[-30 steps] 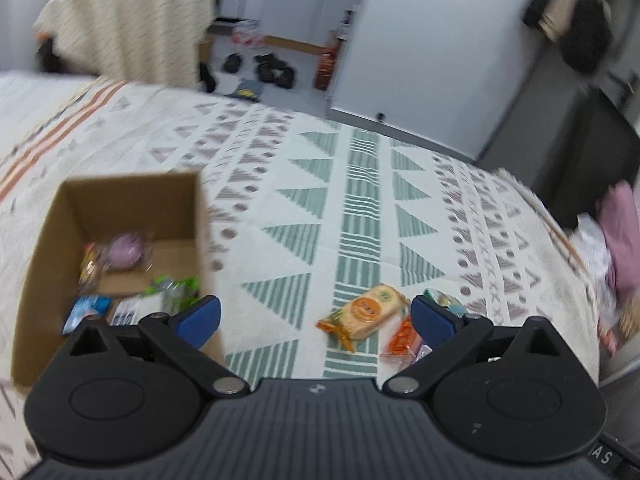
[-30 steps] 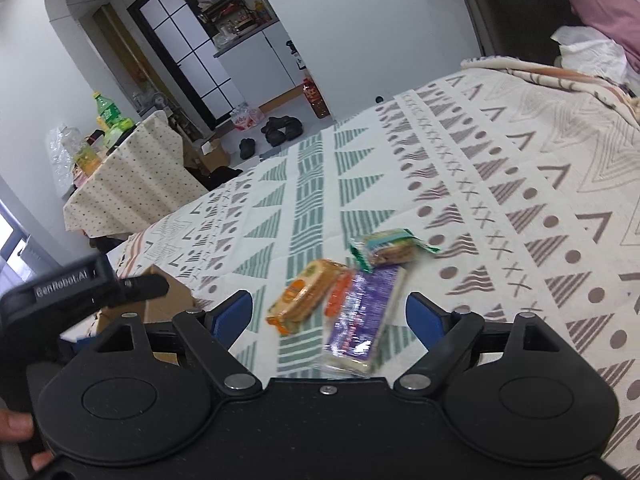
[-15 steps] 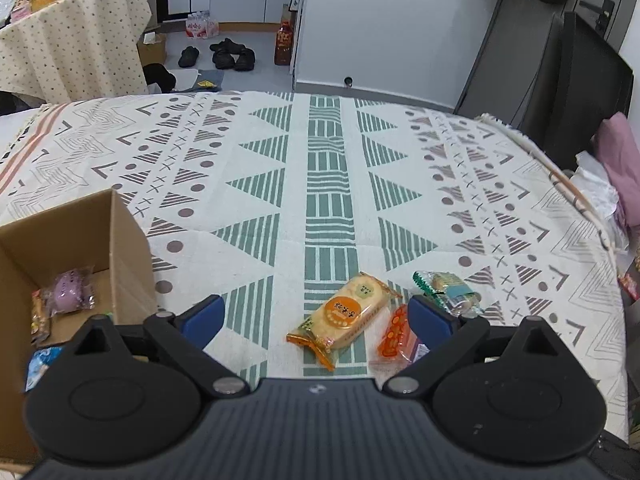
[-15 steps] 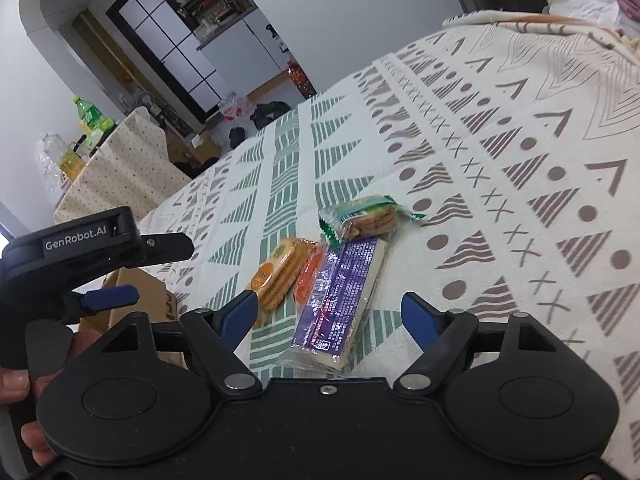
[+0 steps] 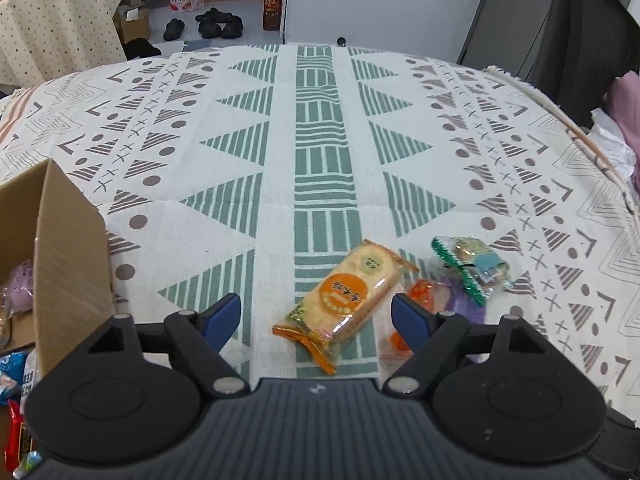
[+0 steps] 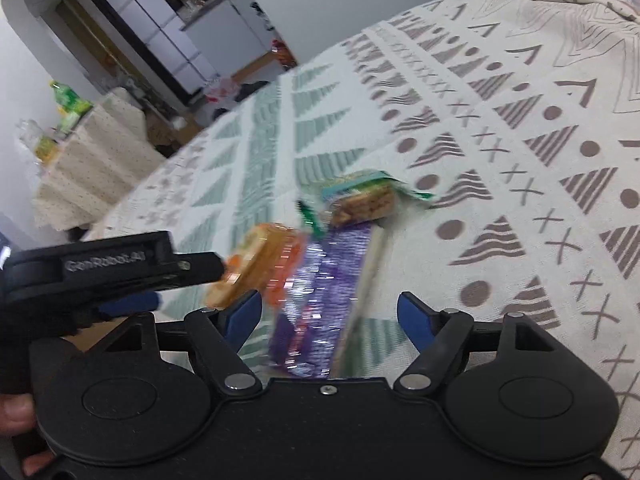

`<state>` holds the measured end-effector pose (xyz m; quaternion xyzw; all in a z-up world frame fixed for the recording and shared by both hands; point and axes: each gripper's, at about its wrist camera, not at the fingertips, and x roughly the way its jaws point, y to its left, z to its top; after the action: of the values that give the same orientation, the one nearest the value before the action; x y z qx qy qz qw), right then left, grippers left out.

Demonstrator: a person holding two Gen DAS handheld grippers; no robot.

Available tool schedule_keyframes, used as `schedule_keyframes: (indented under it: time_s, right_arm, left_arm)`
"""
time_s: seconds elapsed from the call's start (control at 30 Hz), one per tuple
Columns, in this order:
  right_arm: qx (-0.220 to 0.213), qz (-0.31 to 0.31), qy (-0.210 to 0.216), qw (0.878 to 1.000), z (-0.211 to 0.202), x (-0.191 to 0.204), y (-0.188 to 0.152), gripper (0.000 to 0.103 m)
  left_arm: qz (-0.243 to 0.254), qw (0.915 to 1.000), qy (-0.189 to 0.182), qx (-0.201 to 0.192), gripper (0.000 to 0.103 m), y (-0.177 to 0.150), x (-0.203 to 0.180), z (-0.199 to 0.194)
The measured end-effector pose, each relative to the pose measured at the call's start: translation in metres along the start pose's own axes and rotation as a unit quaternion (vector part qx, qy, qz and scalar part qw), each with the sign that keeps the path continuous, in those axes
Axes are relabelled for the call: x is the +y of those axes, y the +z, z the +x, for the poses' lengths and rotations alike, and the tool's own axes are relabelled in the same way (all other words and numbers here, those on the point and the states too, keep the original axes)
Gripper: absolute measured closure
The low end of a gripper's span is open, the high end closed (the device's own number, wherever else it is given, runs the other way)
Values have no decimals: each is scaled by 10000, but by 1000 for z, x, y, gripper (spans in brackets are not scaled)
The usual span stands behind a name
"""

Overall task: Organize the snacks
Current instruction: 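Move both open tools back to the remaining snacks on the bed, then grasp the yellow pastry pack with the left tool while the right grasps the purple bar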

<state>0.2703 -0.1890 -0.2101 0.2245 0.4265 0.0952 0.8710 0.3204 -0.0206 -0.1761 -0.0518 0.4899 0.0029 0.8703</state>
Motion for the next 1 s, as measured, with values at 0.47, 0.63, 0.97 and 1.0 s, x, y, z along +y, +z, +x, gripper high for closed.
schedule_keyframes:
  time_s: [0.47, 0.63, 0.97, 1.0]
  right_arm:
    - [-196, 222, -304, 9991, -17, -18, 1, 45]
    - [-145, 136, 63, 9998, -8, -5, 3, 45]
    - [119, -441, 38, 9989, 3, 17, -8, 35]
    - [132, -477, -1, 9988, 2, 17, -9, 35]
  left_arm:
    - [295, 9993, 68, 213, 28, 2, -9, 38]
    - [207, 9996, 40, 206, 51, 0, -4, 38]
    - [98, 9991, -54, 410, 64, -6, -4, 33]
    - [106, 9989, -54, 448, 64, -8, -5, 32]
